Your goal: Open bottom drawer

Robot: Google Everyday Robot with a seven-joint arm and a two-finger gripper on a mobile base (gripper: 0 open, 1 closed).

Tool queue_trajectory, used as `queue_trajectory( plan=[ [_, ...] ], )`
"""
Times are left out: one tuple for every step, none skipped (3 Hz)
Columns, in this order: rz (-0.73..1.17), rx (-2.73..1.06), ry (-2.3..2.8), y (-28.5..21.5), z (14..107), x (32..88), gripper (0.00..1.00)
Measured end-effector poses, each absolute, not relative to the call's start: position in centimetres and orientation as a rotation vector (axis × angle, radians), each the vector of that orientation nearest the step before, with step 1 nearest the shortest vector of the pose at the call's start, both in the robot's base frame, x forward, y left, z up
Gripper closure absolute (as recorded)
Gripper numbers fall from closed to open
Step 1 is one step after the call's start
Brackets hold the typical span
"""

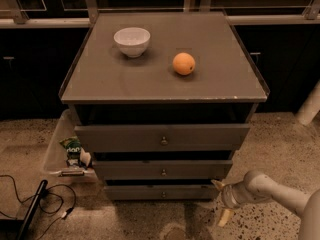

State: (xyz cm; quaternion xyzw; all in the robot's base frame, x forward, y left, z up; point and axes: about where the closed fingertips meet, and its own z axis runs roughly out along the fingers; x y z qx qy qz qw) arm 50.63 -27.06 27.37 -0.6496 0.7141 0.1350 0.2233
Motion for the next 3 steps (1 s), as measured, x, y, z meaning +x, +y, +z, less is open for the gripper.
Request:
queue_trajectory(
  plan=[
    [0.370, -1.790, 1.976, -26.7, 26.1, 51.1, 0.00],
    [0.356, -1.741, 1.969, -26.5, 23.4, 52.8, 0.00],
    [0.313, -1.713, 1.922, -26.2, 21.6, 54.8, 0.00]
  ],
)
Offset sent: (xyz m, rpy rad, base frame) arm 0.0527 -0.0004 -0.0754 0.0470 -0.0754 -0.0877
